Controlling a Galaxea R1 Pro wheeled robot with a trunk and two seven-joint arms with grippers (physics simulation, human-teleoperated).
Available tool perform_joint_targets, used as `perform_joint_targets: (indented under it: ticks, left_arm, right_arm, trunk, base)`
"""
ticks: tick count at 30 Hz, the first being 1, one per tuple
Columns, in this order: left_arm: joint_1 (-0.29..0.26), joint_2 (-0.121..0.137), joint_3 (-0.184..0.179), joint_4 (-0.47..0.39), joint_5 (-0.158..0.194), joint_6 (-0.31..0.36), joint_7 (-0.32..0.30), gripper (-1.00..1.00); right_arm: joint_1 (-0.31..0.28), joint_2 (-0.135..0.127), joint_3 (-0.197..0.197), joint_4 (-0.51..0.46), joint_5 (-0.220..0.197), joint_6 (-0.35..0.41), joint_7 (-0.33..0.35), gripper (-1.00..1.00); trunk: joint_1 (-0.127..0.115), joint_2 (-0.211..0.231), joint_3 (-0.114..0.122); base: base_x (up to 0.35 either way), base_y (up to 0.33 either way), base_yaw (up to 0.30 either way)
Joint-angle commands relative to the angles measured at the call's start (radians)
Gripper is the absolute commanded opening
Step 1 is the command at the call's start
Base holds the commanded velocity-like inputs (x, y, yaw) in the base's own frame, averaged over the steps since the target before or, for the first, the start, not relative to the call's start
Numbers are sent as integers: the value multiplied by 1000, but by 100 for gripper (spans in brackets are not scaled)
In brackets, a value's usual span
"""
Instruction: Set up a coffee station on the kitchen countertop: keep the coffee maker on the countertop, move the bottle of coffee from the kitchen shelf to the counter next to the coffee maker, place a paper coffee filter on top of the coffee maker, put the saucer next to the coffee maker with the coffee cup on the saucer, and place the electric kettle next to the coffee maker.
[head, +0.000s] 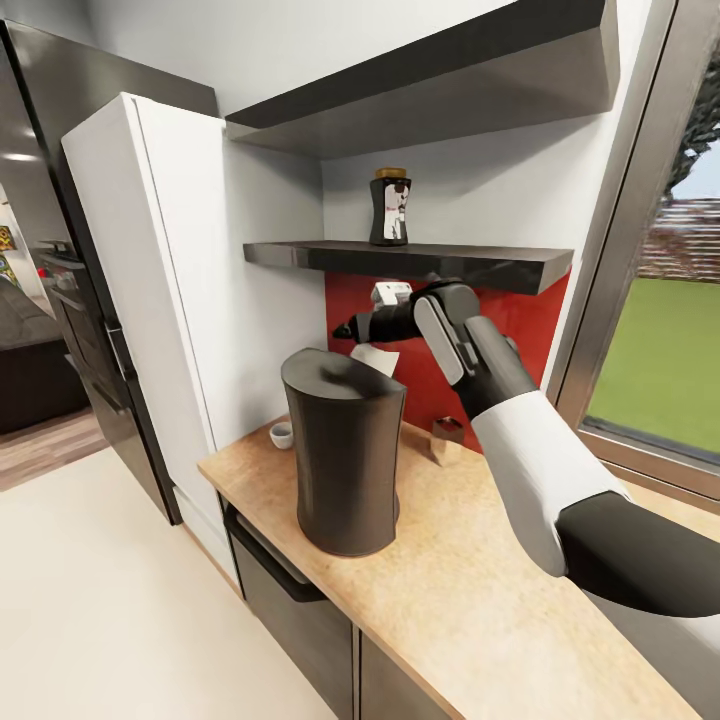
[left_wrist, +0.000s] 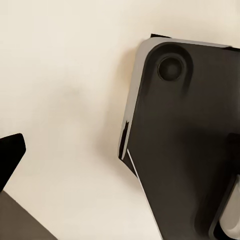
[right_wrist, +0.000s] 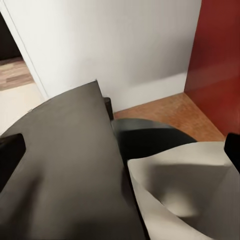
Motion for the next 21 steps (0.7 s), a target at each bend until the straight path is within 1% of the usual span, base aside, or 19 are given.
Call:
perform_joint_targets:
  ticks: [1,10,12,16,18,20,21]
  left_arm:
    - [1,0,2,-1,6,-1,0,100]
    - [1,-1,0,-2,5,-1,0,100]
    - [1,-1,0,-3,5,-1,0,100]
    - [1,0,1,-3,6,-2,0,100]
    - [1,1,1,-3,6,-1,0,100]
    - [1,1,1,-4,7,-1,0,100]
    - [1,1,1,-4,7,-1,0,100]
  right_arm:
    - [-1,0,0,-4,4,3,4,100]
    - [-1,0,0,-11,3,2,5,100]
    - [-1,0,0,-22,3,2,5,100]
    - [-1,0,-1,-82,-6,2,8,100]
    - [-1,0,0,-99,-39,2,9,100]
    - [-1,0,1,-102,-96,2,10,100]
    - [-1,0,1,-102,-109,2,10,100]
  trunk:
    - [0,-1,-1]
    - [0,-1,-1]
    - [0,-1,-1]
    - [0,-1,-1]
    - [0,-1,-1]
    - [0,-1,-1]
    - [0,-1,-1]
  base:
    - [0,0,0]
    - [0,0,0]
    - [0,0,0]
    - [-2,1,0]
    - [-104,91,0]
    - [-191,183,0]
    - [-186,226,0]
